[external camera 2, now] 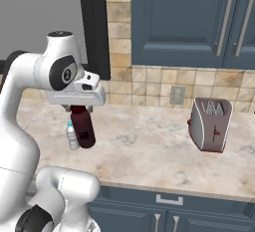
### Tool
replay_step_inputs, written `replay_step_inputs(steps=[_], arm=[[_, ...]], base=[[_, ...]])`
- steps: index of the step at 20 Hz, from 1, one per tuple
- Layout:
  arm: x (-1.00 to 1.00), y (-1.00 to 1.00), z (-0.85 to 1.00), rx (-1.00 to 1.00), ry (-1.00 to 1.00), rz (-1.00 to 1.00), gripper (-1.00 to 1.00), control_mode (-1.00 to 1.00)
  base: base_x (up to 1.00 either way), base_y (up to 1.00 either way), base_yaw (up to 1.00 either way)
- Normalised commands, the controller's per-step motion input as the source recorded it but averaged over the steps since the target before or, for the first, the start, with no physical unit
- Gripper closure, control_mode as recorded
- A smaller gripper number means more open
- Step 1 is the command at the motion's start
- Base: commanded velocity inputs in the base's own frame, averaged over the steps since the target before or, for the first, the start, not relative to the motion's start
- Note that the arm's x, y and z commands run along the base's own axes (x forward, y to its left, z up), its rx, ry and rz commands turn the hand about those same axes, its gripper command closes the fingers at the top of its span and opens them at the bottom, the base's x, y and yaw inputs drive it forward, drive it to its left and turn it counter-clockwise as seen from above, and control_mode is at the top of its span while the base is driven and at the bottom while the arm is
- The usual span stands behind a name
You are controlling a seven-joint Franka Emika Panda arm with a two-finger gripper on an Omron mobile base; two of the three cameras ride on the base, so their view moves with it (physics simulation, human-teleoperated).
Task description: Place the drinks on the dining counter in a tight cluster.
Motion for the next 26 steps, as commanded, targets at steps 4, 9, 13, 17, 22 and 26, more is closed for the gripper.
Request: replay_step_inputs(steps=[4, 9, 13, 17, 22, 26], arm=[[0.0, 0.0, 0.0, 0.0, 0.0, 0.0, 1.0, 1.0], [0.0, 0.0, 0.0, 0.0, 0.0, 0.0, 1.0, 1.0], [0.0, 0.0, 0.0, 0.0, 0.0, 0.0, 1.0, 1.0], [0.0, 0.0, 0.0, 0.0, 0.0, 0.0, 1.0, 1.0], [0.0, 0.0, 0.0, 0.0, 0.0, 0.0, 1.0, 1.0], [0.0, 0.0, 0.0, 0.0, 0.0, 0.0, 1.0, 1.0]], base=[[-0.64, 0.3, 0.09], [-0.84, 0.81, 0.27], [-0.07, 0.73, 0.62], [0.0, 0.52, 0.94], [0.0, 0.43, 0.99], [0.0, 0.44, 0.99]])
